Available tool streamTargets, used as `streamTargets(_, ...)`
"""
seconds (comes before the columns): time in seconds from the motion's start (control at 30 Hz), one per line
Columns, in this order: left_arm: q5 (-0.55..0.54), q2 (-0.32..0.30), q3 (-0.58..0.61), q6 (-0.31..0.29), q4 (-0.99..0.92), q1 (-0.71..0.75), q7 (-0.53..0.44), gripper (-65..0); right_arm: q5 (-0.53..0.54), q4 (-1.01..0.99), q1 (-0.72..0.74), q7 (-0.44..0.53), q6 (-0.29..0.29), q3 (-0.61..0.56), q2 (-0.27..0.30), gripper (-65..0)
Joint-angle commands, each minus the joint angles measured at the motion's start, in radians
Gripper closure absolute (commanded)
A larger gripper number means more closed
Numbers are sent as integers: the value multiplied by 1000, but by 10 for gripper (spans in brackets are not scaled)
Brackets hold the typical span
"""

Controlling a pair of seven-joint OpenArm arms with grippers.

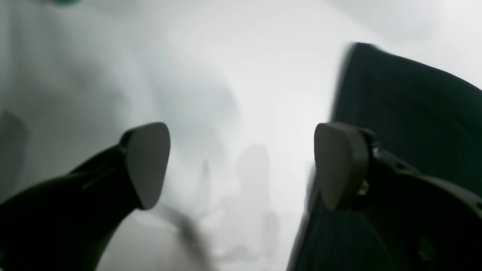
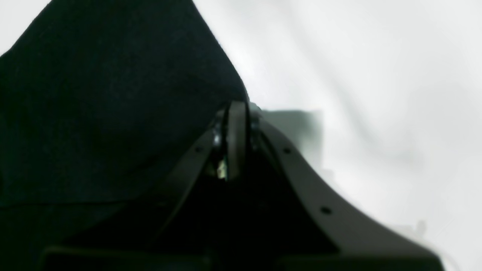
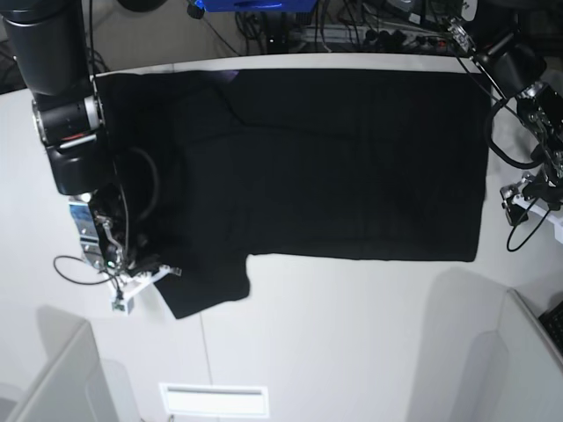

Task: Fold the T-shirt properly
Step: 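Reach the left gripper to the opposite hem corner and grasp it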

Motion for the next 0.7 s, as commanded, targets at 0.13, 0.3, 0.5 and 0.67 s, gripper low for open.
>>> streamTargets(0.13,-17,-40,187,-8,-180,-123,-141,-579,2,15,32,1,2,6,8,0)
streamTargets(0.3,-17,-41,256,-8,-335,-189,-227,-579,2,10,31,1,2,4,8,0)
streamTargets(0.5,-17,-37,324,-6,-495,-287,-299,-579,2,15,32,3,2,4,10,0)
streamTargets(0.67,-17,-37,345,-6,-570,-318,-353,-579,2,10,28,1,2,3,10,0)
